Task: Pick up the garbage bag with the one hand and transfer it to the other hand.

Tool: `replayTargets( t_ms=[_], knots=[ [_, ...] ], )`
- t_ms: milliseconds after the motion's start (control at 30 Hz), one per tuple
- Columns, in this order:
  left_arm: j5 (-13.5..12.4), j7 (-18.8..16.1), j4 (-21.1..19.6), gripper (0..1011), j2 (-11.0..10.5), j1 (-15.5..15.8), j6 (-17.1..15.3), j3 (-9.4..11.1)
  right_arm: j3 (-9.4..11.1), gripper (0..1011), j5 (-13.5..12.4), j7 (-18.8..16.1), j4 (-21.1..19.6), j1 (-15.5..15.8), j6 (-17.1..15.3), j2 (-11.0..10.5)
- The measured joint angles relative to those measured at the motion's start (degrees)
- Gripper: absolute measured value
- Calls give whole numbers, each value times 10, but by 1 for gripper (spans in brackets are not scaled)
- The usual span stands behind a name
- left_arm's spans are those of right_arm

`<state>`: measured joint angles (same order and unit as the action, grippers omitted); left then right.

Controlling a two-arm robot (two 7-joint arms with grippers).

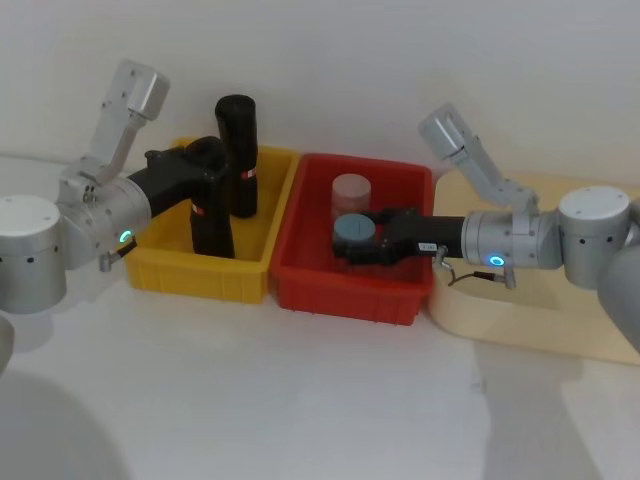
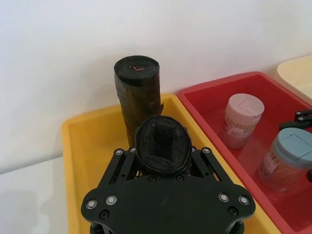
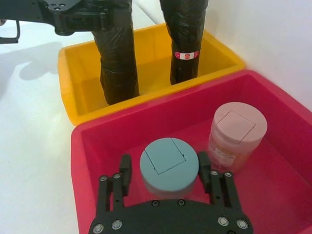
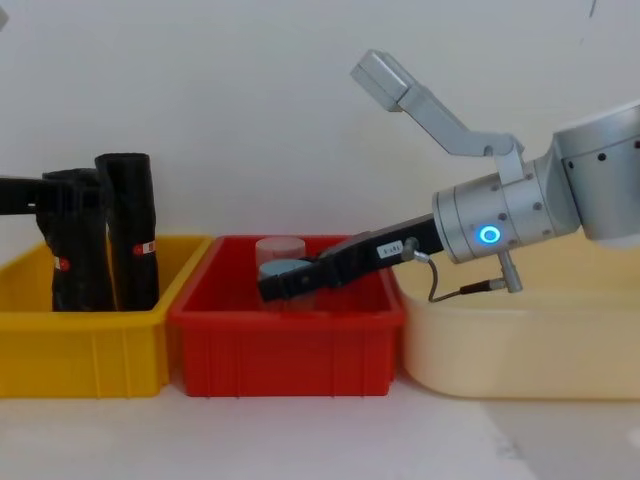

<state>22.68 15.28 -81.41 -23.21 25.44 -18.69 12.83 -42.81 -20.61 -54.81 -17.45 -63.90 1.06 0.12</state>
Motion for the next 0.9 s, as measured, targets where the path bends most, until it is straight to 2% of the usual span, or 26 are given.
replayTargets(
  t_ms=[200,700,867,900],
  knots=[
    [0,0,0,363,0,0,0,0,1,672,1,-3,14,-4,9,5],
    [0,0,0,363,1,0,0,0,2,658,2,-6,27,-9,17,10],
    [-3,-2,0,363,4,2,4,-1,4,658,2,-2,2,0,12,2],
    [-3,-2,0,363,4,2,4,-1,6,658,1,1,-14,7,8,-5]
  ],
)
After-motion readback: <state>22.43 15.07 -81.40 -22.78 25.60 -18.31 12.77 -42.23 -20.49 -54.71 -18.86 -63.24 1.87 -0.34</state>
